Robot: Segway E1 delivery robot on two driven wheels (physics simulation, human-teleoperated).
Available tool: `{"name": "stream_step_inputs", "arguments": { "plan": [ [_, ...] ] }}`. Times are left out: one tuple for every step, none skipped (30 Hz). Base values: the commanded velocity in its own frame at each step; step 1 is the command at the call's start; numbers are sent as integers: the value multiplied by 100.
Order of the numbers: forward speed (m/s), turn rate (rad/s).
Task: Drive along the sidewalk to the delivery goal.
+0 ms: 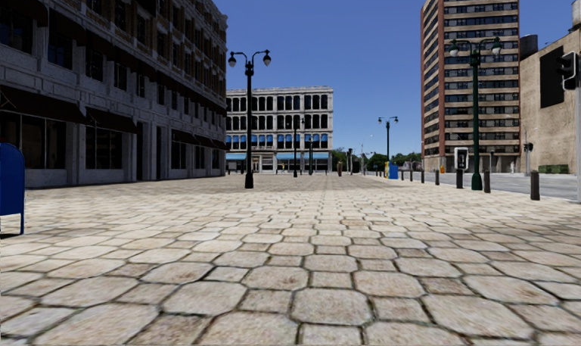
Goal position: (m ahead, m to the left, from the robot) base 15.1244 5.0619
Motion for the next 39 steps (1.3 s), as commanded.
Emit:
{"name": "stream_step_inputs", "arguments": {
  "plan": [
    [134,0],
    [135,0],
    [138,0],
    [138,0],
    [141,2],
    [148,14],
    [151,18],
    [151,18],
    [152,24],
    [152,26],
    [152,26],
    [153,27],
    [153,27],
    [153,27],
    [153,27],
    [153,33],
    [153,40],
    [153,46],
    [153,46],
    [153,53],
    [153,56],
    [154,57],
    [154,57],
    [155,57],
    [155,57],
    [155,57],
    [155,57],
    [155,57],
    [155,57],
    [156,56],
    [156,56],
    [158,50],
    [163,49],
    [200,48],
    [200,48],
    [200,48],
    [200,48],
    [200,48],
    [200,48]
  ]
}}
